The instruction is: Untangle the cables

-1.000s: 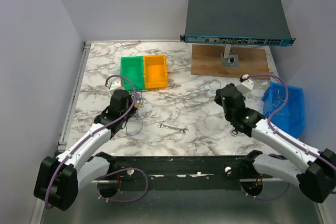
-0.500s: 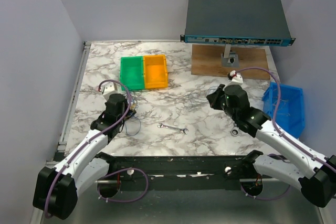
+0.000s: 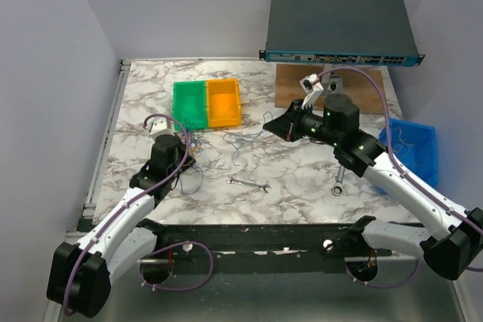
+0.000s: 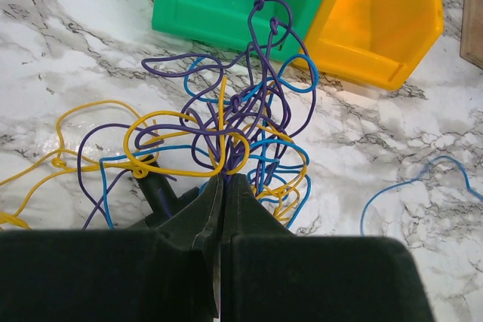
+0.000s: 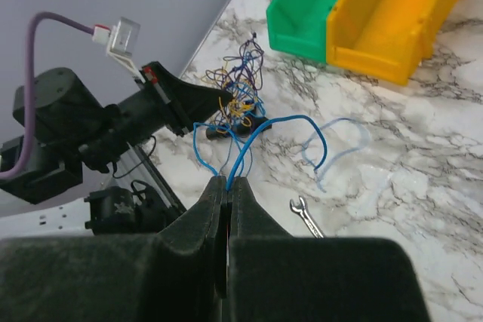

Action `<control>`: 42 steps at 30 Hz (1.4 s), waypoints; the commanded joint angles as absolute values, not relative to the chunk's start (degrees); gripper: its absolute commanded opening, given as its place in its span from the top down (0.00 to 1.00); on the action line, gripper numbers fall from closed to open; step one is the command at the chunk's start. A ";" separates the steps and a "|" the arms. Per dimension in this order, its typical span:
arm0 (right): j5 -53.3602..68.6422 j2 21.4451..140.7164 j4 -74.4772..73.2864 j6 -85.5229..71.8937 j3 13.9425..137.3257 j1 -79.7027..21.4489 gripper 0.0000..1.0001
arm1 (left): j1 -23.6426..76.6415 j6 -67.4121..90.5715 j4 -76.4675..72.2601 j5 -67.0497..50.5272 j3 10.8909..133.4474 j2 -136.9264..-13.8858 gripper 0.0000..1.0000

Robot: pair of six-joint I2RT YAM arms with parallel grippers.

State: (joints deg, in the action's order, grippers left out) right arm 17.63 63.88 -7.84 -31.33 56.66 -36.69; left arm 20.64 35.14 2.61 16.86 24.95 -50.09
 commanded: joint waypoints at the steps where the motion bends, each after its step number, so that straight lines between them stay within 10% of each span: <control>1: 12.79 64.44 -10.21 -32.93 58.69 -36.74 0.99 | 20.57 34.28 1.04 15.14 24.70 -49.88 1.00; 15: 7.31 73.13 -4.68 -35.88 40.61 -36.69 0.88 | 20.57 33.93 1.22 13.27 25.46 -51.15 1.00; 21: 7.91 77.18 -6.00 -33.44 44.79 -37.58 0.99 | 20.57 34.01 1.50 13.56 25.47 -50.89 1.00; 25: 6.44 81.97 -8.50 -30.55 50.31 -41.76 0.66 | 20.57 33.93 1.48 13.44 25.49 -51.22 1.00; 29: 2.82 87.10 -11.86 -27.91 55.75 -46.35 0.03 | 20.52 33.93 1.93 13.51 25.91 -52.00 1.00; 42: -6.29 97.90 -23.36 -22.19 65.95 -49.57 0.00 | 20.57 33.93 1.92 13.33 26.07 -52.54 1.00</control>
State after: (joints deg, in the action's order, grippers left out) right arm -3.01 95.00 -18.98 -24.25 63.88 -48.05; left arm 20.64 34.63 2.68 14.41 24.95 -52.21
